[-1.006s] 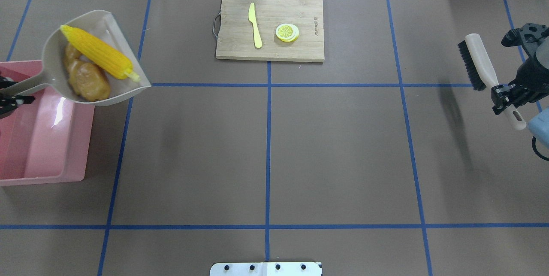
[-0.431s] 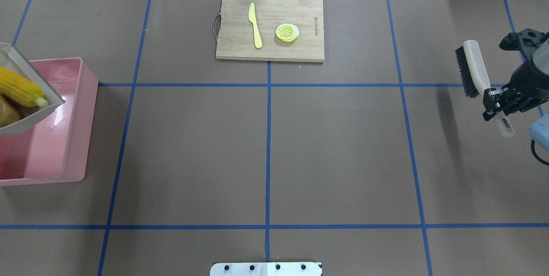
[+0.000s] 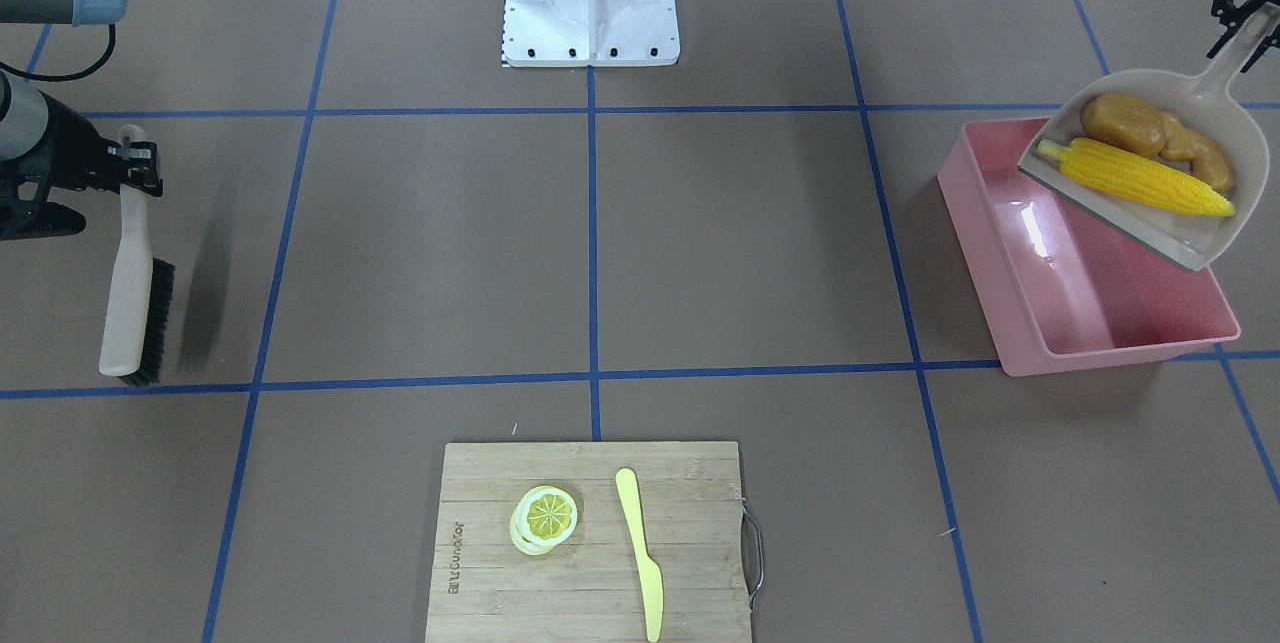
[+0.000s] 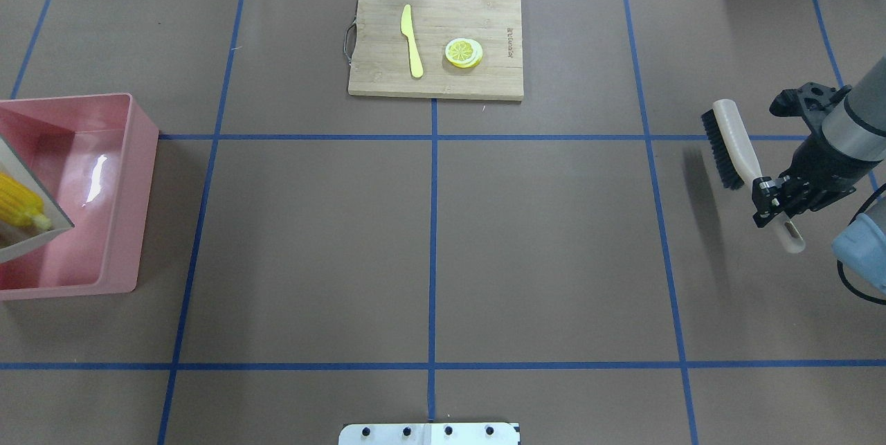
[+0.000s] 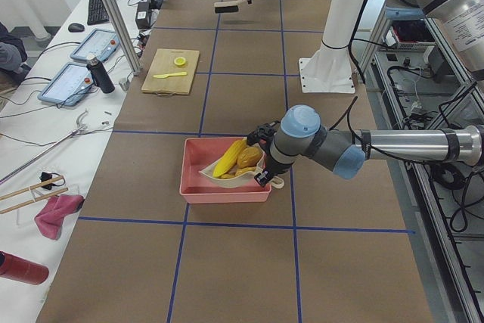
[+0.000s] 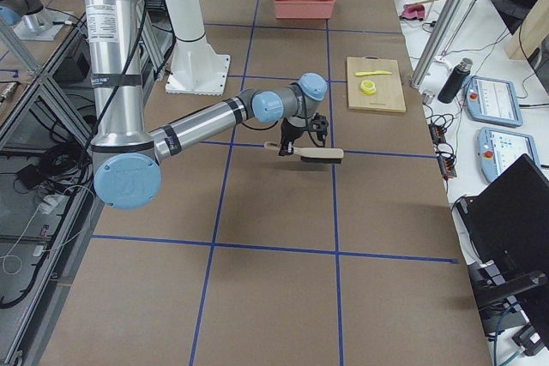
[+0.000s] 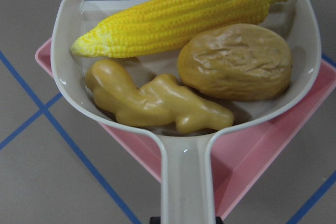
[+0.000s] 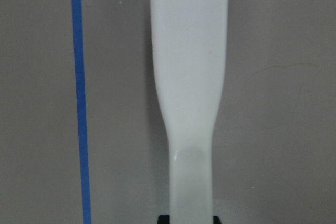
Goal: Sweep and dump trash into bin
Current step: 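Tilt the dustpan over the pink bin with left gripper while right lowers brush, then lower the empty dustpan with left gripper while right gripper releases the brush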
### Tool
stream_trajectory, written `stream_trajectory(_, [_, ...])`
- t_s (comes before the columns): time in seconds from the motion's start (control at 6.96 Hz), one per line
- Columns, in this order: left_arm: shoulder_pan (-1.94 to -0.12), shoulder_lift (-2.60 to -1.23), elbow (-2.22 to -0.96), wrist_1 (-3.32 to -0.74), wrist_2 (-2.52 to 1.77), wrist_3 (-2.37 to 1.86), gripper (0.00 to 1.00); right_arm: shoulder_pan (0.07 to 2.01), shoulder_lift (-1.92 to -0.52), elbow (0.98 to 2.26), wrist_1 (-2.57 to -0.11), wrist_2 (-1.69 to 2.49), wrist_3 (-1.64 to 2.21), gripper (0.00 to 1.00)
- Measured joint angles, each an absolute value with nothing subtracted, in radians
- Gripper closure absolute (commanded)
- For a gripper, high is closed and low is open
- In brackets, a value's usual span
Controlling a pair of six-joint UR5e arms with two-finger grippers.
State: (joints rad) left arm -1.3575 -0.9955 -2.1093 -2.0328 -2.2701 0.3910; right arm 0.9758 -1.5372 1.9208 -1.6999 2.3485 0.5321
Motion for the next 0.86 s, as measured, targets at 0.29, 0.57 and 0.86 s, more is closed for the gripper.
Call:
stream_trajectory(0.29, [-1.359, -1.023, -2.171, -1.823, -2.238, 0.515, 1.00, 0.932, -1.541, 1.882, -1.655, 2.316, 0.534, 1.00])
stream_trajectory(0.57, [-1.401, -1.093, -2.194, -1.636, -2.203, 0.628, 1.00, 0.908, -1.532, 1.851, -1.647, 2.300, 0.535, 1.00])
stream_trajectory(0.86, [-1.452, -1.171, -2.199, -1.481, -2.170, 0.736, 1.00, 0.891, -1.526, 1.838, -1.646, 2.295, 0.536, 1.00])
